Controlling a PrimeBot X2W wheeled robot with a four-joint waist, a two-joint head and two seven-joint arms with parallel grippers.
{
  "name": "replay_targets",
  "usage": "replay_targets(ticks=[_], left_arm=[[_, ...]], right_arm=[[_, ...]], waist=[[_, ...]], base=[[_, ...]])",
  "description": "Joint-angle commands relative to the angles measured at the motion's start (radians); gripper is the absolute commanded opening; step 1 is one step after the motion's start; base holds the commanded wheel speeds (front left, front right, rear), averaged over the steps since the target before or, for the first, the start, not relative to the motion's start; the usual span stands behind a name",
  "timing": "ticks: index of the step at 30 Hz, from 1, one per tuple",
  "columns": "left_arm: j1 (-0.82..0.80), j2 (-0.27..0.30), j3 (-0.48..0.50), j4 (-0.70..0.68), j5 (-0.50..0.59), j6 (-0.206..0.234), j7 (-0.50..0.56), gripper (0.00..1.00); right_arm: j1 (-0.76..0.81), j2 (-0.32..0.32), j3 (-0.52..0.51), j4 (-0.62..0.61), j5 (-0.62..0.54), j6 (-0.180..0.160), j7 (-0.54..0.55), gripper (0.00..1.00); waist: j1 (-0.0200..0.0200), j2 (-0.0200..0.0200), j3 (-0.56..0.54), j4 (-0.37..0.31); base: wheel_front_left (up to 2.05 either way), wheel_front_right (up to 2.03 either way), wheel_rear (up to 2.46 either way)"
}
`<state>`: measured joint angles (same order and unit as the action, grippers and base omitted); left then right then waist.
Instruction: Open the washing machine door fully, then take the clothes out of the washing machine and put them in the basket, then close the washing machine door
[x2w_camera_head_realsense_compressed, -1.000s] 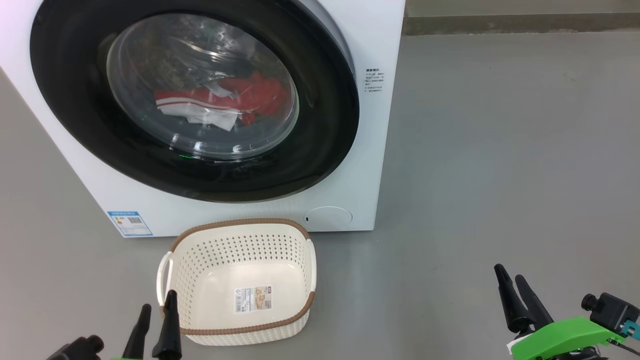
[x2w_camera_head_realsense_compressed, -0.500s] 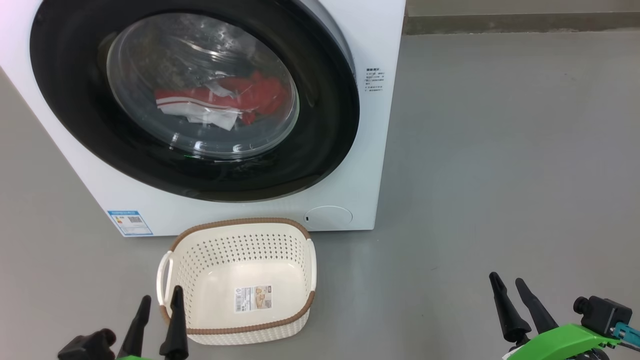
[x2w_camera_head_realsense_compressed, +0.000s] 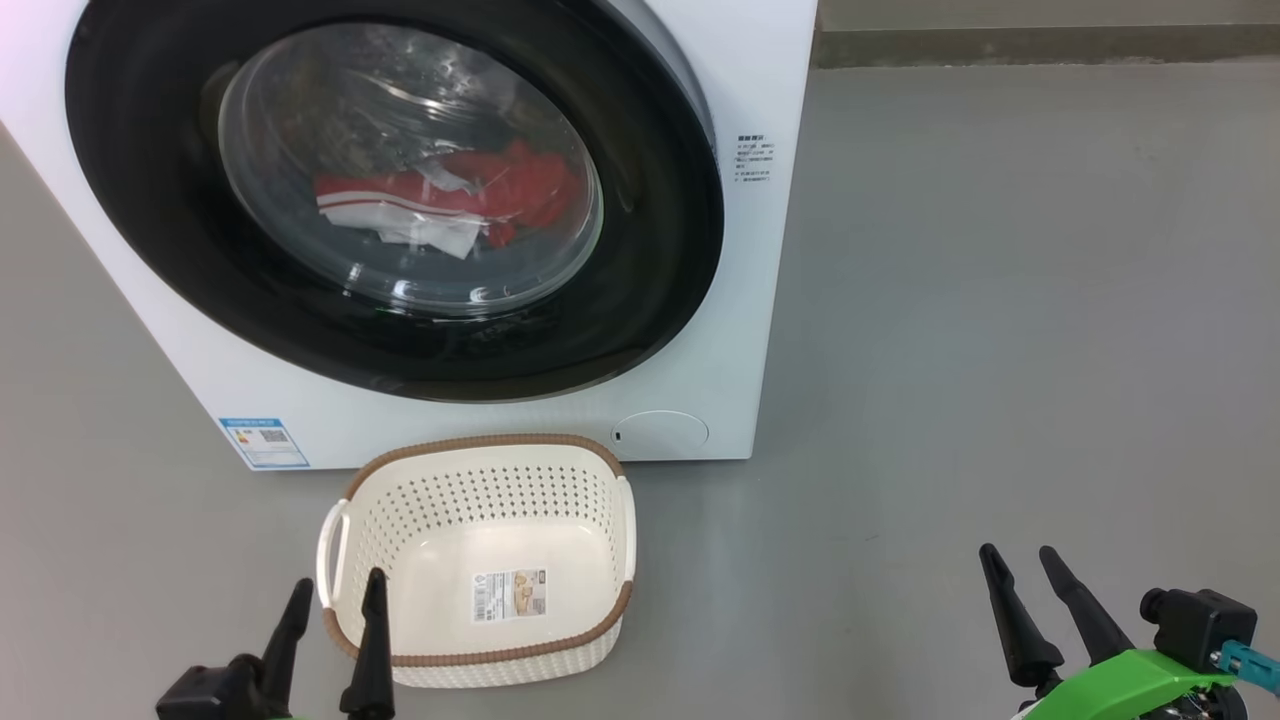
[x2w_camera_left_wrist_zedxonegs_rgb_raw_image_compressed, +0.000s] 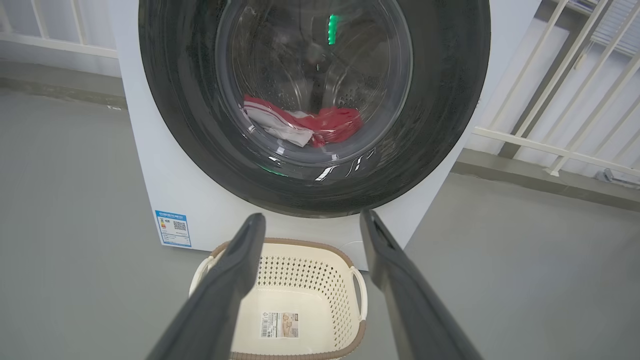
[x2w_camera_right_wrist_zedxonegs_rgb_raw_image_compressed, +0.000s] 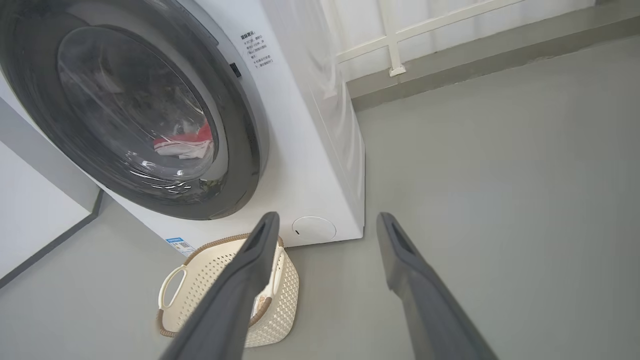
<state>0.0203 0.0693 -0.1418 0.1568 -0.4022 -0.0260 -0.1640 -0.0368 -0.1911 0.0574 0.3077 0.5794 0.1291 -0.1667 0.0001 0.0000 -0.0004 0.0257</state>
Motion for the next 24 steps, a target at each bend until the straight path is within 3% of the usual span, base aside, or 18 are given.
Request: replay_targets(ticks=[1, 24], left_arm=[[-0.007, 0.019, 0.02, -0.032, 0.029, 0.008, -0.016, 1.0], [0.015, 0.016, 0.015, -0.063, 0.324, 0.019, -0.087, 1.0]], right_arm=[[0.001, -0.021, 0.023, -0.027, -0.03, 0.001, -0.014, 1.0], [0.025, -0.034, 0.005, -0.04, -0.266, 0.002, -0.084, 1.0]], waist=[[-0.0001, 0.0, 0.0, 0.001], [-0.0001, 0.0, 0.001, -0.002]], base=[[0.0, 0.0, 0.0], [0.0, 0.0, 0.0]])
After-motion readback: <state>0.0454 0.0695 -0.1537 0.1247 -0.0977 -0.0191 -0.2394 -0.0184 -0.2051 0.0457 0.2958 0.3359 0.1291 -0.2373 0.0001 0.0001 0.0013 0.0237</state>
